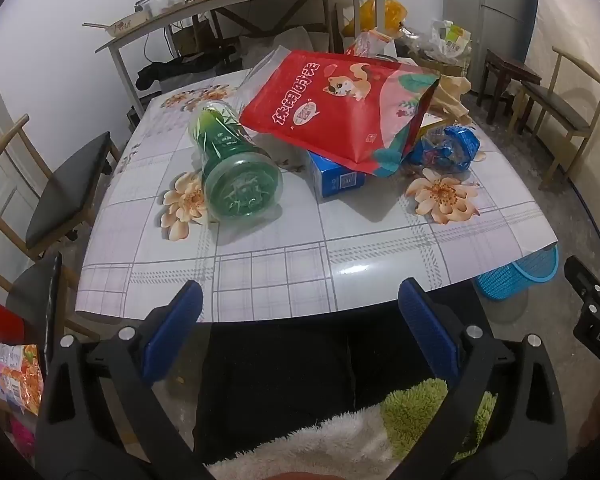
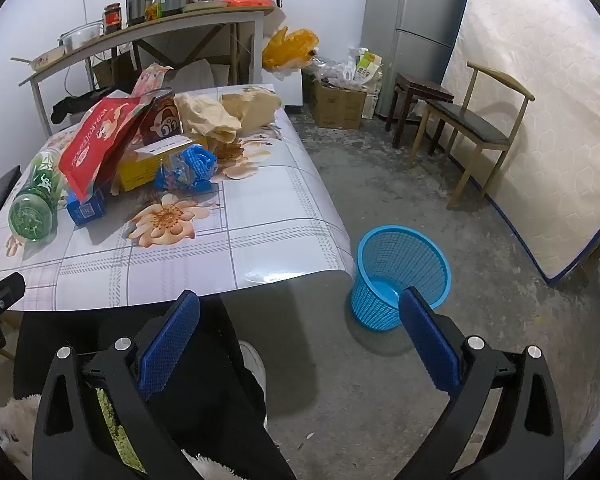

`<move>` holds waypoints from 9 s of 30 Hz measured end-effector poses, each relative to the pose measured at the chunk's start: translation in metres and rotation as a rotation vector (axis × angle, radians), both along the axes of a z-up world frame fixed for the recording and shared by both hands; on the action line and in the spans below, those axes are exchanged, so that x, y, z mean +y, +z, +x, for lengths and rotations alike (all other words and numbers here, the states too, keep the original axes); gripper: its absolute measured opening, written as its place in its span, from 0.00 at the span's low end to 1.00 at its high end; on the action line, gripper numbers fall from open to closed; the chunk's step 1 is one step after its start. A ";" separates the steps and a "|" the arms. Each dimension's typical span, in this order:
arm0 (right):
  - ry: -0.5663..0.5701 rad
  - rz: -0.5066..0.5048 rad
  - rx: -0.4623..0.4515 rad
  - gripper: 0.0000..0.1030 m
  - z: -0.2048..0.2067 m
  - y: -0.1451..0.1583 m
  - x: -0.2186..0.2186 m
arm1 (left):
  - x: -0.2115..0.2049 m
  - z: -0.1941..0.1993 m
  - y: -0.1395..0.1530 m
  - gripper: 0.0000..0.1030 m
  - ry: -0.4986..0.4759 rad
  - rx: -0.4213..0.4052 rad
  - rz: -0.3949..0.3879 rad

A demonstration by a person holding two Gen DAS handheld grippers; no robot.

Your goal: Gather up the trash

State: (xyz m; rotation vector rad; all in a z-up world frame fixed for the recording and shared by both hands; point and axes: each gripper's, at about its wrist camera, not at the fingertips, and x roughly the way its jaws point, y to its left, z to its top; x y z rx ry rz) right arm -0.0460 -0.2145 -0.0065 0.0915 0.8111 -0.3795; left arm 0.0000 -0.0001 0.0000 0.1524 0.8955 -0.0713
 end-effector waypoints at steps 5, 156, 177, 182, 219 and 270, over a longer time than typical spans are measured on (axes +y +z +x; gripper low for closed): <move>0.002 -0.001 -0.001 0.94 0.000 0.001 0.000 | 0.000 0.000 0.000 0.92 0.002 -0.002 -0.002; 0.021 0.365 -0.134 0.94 0.085 0.004 -0.058 | -0.109 0.133 0.015 0.86 -0.361 -0.305 0.106; 0.013 0.419 -0.145 0.93 0.075 -0.011 -0.074 | -0.127 0.121 0.009 0.04 -0.333 -0.370 0.223; 0.008 0.412 -0.157 0.92 0.068 -0.005 -0.075 | -0.122 0.099 0.025 0.01 -0.303 -0.487 0.243; 0.776 0.618 0.302 0.76 0.283 -0.020 0.257 | 0.208 0.053 0.067 0.00 0.303 -0.424 -0.093; 0.049 0.807 -0.393 0.53 0.027 0.058 -0.204 | -0.126 0.062 0.179 0.00 -0.646 -0.452 -0.486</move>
